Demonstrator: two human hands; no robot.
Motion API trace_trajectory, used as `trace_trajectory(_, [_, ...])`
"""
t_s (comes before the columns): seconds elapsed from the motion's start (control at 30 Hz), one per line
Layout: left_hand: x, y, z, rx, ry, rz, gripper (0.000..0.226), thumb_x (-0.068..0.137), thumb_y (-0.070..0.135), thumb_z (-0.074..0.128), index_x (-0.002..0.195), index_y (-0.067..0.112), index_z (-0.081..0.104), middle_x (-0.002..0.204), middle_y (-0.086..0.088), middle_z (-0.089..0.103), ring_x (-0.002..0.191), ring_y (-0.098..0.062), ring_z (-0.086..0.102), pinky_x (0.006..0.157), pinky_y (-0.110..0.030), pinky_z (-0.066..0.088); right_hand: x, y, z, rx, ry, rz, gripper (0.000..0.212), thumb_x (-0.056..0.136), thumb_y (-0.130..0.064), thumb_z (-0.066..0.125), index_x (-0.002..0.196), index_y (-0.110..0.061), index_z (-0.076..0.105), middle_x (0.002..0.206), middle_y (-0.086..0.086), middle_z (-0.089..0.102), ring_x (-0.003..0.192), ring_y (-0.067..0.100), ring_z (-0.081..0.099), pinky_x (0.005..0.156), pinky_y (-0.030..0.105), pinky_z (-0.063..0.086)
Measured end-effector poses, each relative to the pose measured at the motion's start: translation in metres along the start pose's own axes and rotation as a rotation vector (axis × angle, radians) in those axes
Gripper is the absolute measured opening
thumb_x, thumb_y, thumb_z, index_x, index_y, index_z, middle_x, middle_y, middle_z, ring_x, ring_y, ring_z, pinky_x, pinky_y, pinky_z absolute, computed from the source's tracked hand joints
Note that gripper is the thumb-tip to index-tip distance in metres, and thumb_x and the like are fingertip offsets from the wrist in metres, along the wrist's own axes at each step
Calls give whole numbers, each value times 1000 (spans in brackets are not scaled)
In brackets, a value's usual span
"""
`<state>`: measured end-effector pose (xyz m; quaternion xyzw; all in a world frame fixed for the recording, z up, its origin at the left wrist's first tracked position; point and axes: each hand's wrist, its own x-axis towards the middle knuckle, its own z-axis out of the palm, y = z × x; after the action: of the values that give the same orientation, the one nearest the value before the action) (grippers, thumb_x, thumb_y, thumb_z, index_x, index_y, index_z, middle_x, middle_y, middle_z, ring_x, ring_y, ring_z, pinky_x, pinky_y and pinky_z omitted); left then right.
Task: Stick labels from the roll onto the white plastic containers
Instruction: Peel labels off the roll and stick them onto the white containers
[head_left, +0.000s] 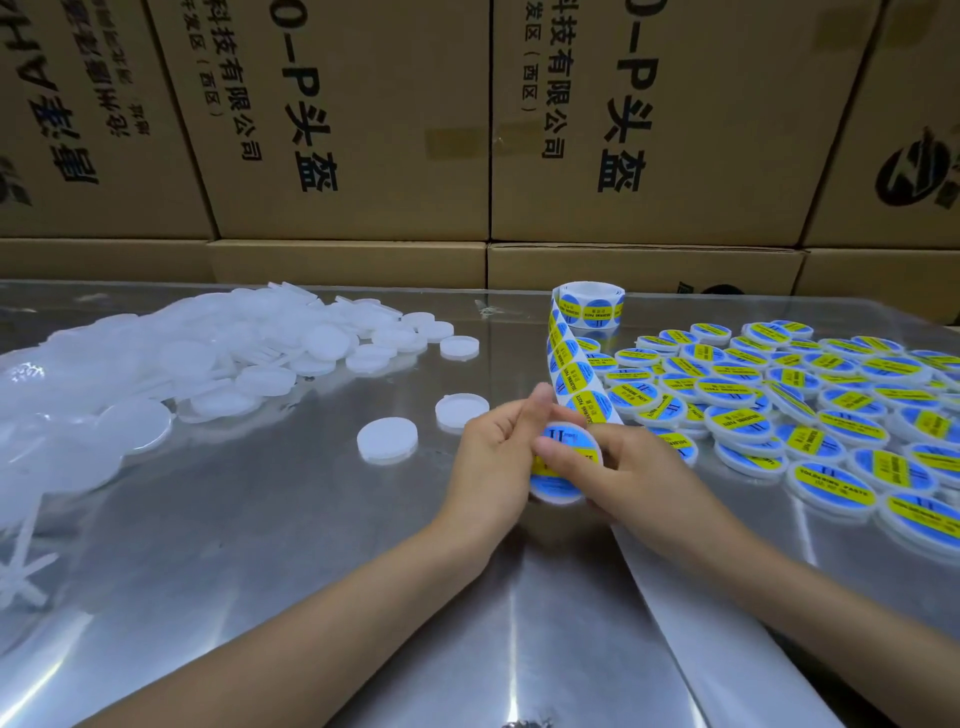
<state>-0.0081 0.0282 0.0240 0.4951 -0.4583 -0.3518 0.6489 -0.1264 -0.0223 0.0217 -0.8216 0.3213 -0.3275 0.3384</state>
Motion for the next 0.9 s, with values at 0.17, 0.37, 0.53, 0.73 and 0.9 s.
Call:
trace_trajectory(0.17, [6, -3, -6, 141, 31, 30, 36, 99, 41, 36, 95, 20, 65, 77, 0, 66, 61, -8, 61, 57, -18, 49, 2, 4, -2, -7, 30, 8, 48, 83, -52, 59, 82, -4, 66, 77, 23, 60, 65, 12, 46, 66, 44, 45])
trace_trajectory(0.37, [17, -9, -20, 175, -56, -56, 18, 100, 32, 42, 109, 19, 51, 78, 7, 71, 56, -9, 64, 55, -16, 49, 18, 21, -20, 92, 284, 175, 37, 94, -39, 50, 80, -5, 56, 59, 0, 44, 47, 6, 42, 58, 28, 32])
trace_trajectory(0.53, [29, -21, -42, 603, 29, 76, 16, 94, 25, 53, 110, 27, 52, 95, 18, 64, 76, 7, 59, 62, -6, 41, 31, 49, -52, 131, 412, 378, 27, 98, -40, 40, 90, -14, 45, 62, 3, 50, 38, 10, 42, 44, 23, 34])
trace_trajectory(0.73, [34, -27, -58, 967, 56, 201, 35, 92, 25, 55, 126, 19, 51, 128, 6, 52, 113, -10, 49, 89, -21, 37, 32, 71, -64, -111, 364, 492, 55, 94, -34, 52, 133, -3, 27, 61, 1, 62, 52, 23, 51, 56, 31, 42])
trace_trajectory(0.9, [33, -27, -59, 1177, -14, 135, 24, 93, 31, 52, 110, 13, 54, 123, -2, 56, 116, -23, 47, 91, -29, 38, 27, 65, -63, -261, 462, 345, 53, 93, -40, 52, 136, -16, 34, 54, -4, 61, 80, 25, 55, 72, 35, 39])
